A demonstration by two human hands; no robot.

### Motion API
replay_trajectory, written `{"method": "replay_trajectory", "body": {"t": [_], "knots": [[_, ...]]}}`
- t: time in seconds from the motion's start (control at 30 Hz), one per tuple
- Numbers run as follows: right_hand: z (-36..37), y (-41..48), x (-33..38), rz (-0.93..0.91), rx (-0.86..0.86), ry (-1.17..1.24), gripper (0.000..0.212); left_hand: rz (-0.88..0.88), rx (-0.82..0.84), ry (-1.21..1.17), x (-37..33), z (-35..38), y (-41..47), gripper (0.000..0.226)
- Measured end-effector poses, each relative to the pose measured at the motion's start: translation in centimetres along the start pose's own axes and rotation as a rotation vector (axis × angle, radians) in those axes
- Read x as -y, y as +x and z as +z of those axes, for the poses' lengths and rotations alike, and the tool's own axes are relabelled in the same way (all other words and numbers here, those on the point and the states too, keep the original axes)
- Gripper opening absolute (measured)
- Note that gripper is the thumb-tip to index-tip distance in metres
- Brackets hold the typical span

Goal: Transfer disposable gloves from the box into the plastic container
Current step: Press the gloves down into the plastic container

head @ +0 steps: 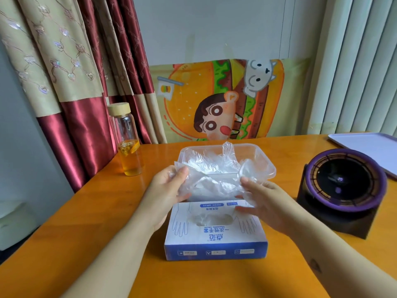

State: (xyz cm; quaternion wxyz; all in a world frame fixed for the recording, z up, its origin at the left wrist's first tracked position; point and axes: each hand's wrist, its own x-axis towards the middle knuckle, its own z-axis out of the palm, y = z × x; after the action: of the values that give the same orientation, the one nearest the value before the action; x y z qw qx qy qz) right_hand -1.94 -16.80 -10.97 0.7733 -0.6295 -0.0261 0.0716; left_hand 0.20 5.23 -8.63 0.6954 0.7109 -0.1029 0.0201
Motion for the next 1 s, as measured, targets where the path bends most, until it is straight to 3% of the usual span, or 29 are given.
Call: {"method": "replay_trajectory", "body": {"t": [0.07, 0.17, 0.3, 0.43, 0.5, 0.6, 0.7, 0.77, 0.83, 0.93, 1.0], "knots": [[0.1, 0.0, 1.0, -0.094, -0.088, 0.034, 0.034, 0.028, -0.046, -0.026, -0.2, -0.3, 0.1, 0.025], [0.2, 0.1, 2.6, -0.232, -0.181, -0.007, 0.049, 0.006, -0.102, -0.101, -0.4, -0.8, 0.3, 0.030], [-0.1, 0.4, 2.8, -0.202, -0.271, -0.072, 0.039, -0.009, -0.168, -0.175, -0.9, -0.9, 0.6, 0.030], [-0.3, 0.4, 2.1, -0.143, -0.282, -0.150, 0.015, 0.094, -0.225, -0.165, -2.0, -1.2, 1.0, 0.029], [-0.2, 0.0, 2.5, -0.221, -0.359, -0.300, 0.021, 0.208, -0.255, -0.019, -2.7, -1.6, 1.0, 0.026], [1.2, -1.3, 5.0, -0.578, -0.553, -0.633, 0.029, 0.422, -0.225, 0.353, -4.0, -1.8, 1.2, 0.026], [3.9, -1.9, 7.7, -0.761, -0.349, -0.827, 0.046, 0.515, -0.089, 0.513, -6.0, -0.6, 1.2, 0.018], [5.5, -1.1, 8.7, -0.649, -0.138, -0.996, 0.060, 0.533, 0.044, 0.568, -7.3, 0.5, 1.1, 0.014], [6.2, -0.5, 9.4, -0.579, -0.031, -1.080, 0.044, 0.529, 0.109, 0.558, -8.3, 1.1, 1.2, 0.015], [5.7, 0.0, 10.0, -0.477, -0.013, -0.836, 0.022, 0.373, 0.134, 0.214, -9.0, 0.7, 1.5, 0.035], [5.1, 0.4, 9.8, -0.399, 0.001, -0.526, 0.022, 0.181, 0.224, 0.006, -8.7, 0.2, 1.6, 0.069]]}}
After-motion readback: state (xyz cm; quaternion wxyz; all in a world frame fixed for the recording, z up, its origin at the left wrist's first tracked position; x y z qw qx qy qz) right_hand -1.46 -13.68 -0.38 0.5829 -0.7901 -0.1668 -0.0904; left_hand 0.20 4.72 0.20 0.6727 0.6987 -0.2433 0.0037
